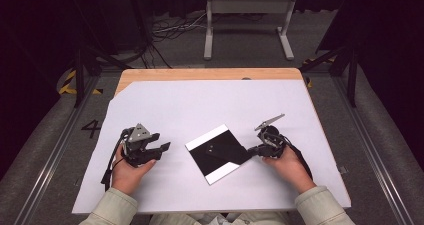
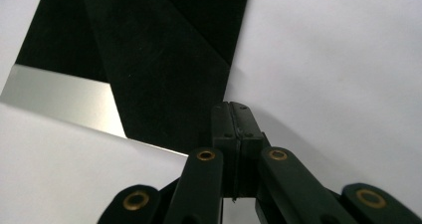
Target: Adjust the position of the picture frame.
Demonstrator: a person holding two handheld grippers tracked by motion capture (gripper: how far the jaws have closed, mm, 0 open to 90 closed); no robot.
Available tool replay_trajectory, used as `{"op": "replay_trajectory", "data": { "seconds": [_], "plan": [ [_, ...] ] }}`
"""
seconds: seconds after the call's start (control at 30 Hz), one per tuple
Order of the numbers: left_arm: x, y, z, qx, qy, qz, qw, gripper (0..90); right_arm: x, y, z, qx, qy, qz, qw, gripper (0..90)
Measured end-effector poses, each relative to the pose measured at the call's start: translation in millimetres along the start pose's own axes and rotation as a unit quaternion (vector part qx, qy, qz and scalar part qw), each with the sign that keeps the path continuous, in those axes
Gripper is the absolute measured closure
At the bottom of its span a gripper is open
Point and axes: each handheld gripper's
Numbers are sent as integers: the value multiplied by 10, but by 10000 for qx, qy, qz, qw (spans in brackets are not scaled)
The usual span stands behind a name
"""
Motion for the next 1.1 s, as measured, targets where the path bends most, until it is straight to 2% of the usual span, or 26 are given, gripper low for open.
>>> {"op": "replay_trajectory", "data": {
  "seconds": [0.2,0.37,0.4,0.5,0.73,0.87,1.0,1.1],
  "plan": [
    [3,0,0,-12,-3,6,10000,465,-17,-202,98,-189,-48,-35,9998,900],
    [4,1,0,-10,-5,5,10000,464,-19,-307,146,-301,-65,-122,9995,900],
    [4,-1,0,-6,-7,17,10000,465,-21,-366,167,-373,-67,-113,9992,900],
    [5,0,1,-15,-11,14,10000,464,-26,-420,184,-469,-65,-92,9988,900],
    [9,-1,-1,16,-2,-1,10000,465,-35,-593,220,-722,-73,-186,9972,900],
    [15,3,-2,-23,-2,20,10000,465,-10,-695,223,-864,-93,-339,9956,900],
    [15,2,-3,-2,-8,21,10000,465,1,-713,226,-855,-73,-384,9956,900],
    [18,2,-4,-21,-16,25,10000,465,27,-735,231,-808,-31,-553,9952,900]
  ]
}}
Point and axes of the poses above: each handheld gripper's, and its own axes: x roughly forward along the jaws, z roughly out of its underside, y roughly to its right, and after that the axes turned 4 degrees about z, right-handed
